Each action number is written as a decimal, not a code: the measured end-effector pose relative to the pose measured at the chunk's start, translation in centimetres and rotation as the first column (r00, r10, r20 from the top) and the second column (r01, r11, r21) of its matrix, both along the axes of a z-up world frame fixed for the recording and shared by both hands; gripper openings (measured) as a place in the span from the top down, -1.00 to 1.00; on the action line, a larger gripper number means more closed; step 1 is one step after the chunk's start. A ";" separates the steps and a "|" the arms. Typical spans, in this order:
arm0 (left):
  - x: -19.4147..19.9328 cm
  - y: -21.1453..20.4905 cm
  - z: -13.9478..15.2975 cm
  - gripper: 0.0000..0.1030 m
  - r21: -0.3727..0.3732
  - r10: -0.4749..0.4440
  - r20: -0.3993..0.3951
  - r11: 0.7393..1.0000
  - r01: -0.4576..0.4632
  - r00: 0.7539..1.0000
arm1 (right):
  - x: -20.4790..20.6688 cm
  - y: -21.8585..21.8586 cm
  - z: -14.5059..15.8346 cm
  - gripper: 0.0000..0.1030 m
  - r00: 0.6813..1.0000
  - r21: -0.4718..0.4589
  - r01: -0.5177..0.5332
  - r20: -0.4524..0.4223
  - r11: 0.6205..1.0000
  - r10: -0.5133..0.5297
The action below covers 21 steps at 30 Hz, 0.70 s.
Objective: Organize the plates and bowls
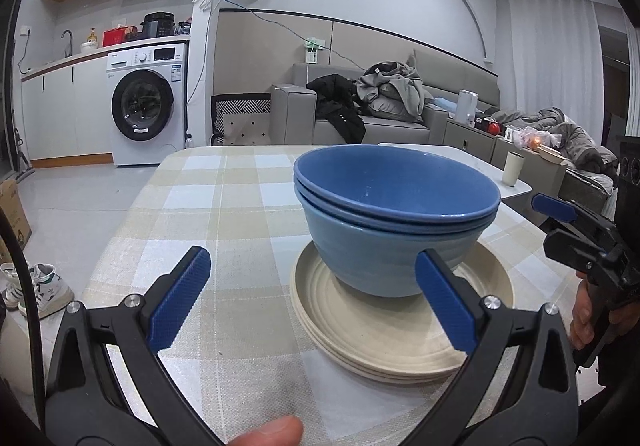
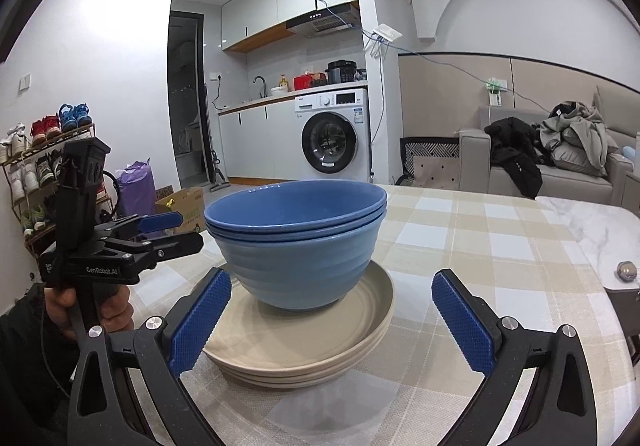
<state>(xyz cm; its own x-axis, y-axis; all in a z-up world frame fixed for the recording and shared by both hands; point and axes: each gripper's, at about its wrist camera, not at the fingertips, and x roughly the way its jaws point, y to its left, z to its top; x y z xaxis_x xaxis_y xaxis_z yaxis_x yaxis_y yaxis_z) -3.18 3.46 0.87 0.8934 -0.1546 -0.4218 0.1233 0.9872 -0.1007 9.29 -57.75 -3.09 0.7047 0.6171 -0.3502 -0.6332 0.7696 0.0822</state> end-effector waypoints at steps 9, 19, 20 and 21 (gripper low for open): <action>0.7 0.6 -0.3 -0.98 -0.022 0.011 -0.003 1.000 -0.011 1.000 | -0.5 0.3 0.0 -0.99 1.000 -0.015 -0.017 0.020 1.000 0.017; 0.6 1.0 -0.3 -0.98 -0.028 0.016 0.001 0.999 -0.016 1.000 | 0.1 -0.2 -0.1 -0.99 1.000 0.011 -0.014 -0.018 1.000 0.015; 0.7 1.0 -0.4 -0.98 -0.028 0.015 0.001 0.999 -0.015 1.000 | 0.2 -0.2 -0.1 -0.99 1.000 0.013 -0.014 -0.021 1.000 0.014; 0.8 1.0 -0.4 -0.98 -0.029 0.014 0.001 0.999 -0.014 1.000 | 0.2 -0.2 -0.1 -0.99 1.000 0.015 -0.014 -0.023 1.000 0.014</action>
